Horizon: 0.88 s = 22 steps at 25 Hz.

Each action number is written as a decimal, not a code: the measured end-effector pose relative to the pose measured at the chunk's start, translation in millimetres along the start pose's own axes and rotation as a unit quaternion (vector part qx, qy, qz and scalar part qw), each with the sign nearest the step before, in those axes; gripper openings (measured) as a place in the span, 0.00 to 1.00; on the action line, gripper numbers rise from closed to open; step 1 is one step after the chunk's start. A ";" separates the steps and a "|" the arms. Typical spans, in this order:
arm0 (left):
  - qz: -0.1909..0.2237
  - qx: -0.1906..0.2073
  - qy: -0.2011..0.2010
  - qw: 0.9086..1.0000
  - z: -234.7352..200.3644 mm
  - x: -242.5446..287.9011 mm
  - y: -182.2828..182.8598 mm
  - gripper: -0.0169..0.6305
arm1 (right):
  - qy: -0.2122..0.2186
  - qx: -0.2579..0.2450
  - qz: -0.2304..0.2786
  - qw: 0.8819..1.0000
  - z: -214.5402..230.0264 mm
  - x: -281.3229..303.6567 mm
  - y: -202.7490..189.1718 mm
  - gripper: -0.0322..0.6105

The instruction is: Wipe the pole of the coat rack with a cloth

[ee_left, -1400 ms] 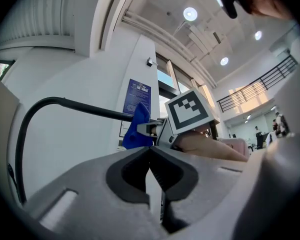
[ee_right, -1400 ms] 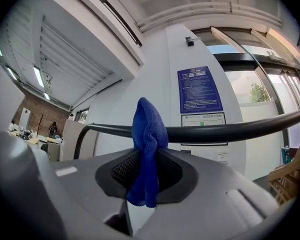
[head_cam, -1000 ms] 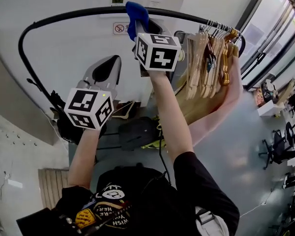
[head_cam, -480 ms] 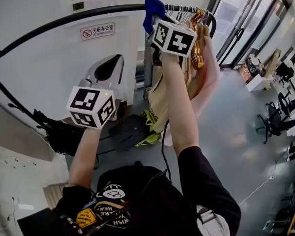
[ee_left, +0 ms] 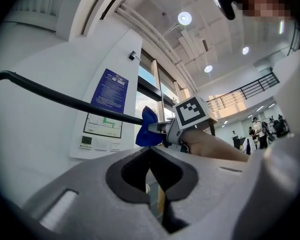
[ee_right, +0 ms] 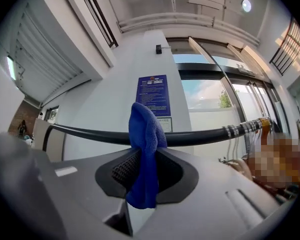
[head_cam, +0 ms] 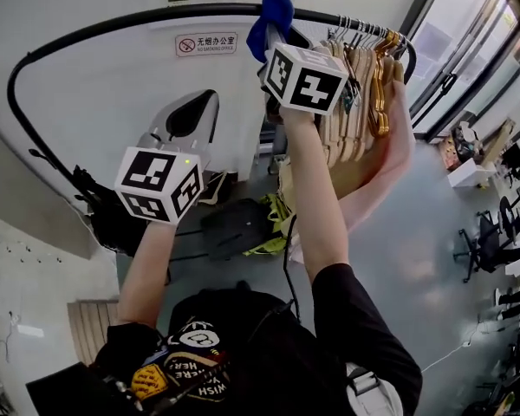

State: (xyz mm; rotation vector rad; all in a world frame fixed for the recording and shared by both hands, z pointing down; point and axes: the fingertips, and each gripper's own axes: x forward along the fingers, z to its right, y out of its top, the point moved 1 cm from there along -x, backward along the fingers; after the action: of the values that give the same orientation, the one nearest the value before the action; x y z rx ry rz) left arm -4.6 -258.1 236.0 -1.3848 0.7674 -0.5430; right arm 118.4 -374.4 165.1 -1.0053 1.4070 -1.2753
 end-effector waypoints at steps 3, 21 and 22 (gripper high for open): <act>0.002 0.001 0.028 1.000 -22.5 -21.1 1.1 0.03 | 0.042 -0.003 -0.001 0.999 -48.6 10.6 -5.8 0.17; 0.003 0.000 0.100 0.995 -94.4 -84.8 8.1 0.03 | 0.155 -0.013 -0.014 0.988 -193.1 48.7 -25.6 0.17; 0.003 -0.001 0.095 0.995 -92.6 -81.5 8.1 0.03 | 0.144 -0.013 -0.013 0.989 -181.0 46.6 -24.6 0.17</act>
State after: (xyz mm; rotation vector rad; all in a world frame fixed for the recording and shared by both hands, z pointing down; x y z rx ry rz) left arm -128.1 -257.7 239.8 -1.3448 0.9250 -0.6764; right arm -68.9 -384.6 184.2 -0.8830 1.6368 -1.4690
